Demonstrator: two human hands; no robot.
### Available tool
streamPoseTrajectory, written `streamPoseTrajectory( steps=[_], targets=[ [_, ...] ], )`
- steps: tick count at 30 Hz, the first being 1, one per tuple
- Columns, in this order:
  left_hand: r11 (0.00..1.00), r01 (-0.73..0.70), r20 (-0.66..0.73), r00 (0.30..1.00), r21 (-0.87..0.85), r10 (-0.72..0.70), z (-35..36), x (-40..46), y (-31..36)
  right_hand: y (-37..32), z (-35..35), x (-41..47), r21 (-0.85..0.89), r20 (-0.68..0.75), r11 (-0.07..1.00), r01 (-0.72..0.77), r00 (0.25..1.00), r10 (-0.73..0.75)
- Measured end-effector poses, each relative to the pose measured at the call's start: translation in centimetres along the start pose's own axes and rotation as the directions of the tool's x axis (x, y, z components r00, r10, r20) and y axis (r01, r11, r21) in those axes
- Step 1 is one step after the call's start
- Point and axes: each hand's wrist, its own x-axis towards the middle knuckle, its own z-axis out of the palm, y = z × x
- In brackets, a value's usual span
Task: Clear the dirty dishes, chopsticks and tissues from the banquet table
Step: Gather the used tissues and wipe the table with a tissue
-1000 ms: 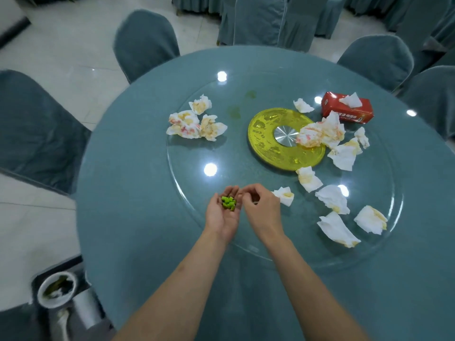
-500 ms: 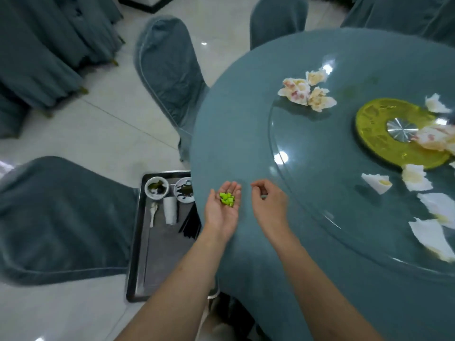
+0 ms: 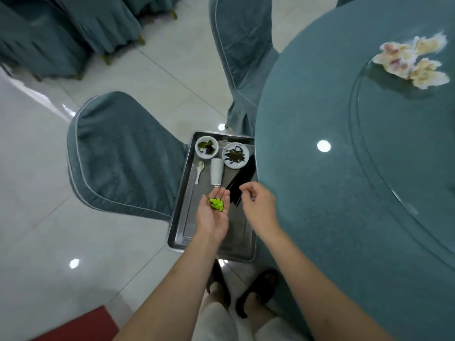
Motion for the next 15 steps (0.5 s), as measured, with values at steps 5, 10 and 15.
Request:
streamPoseTrajectory(
  steps=[5, 10, 15],
  targets=[
    [0.998, 0.043, -0.078, 0.996, 0.035, -0.04, -3.6, 3.3, 1.4, 2.1, 4.9, 0.5, -0.034, 0.053, 0.999, -0.034, 0.998, 0.036],
    [0.994, 0.079, -0.14, 0.988, 0.076, -0.067, -6.8, 8.1, 2.1, 4.9, 9.5, 1.9, -0.024, 0.074, 0.99, -0.14, 0.987, 0.141],
    [0.988, 0.089, -0.172, 0.983, 0.122, -0.068, -10.5, 14.2, 2.4, 8.8, 15.2, 3.9, 0.015, 0.092, 0.974, -0.225, 0.971, 0.222]
  ],
)
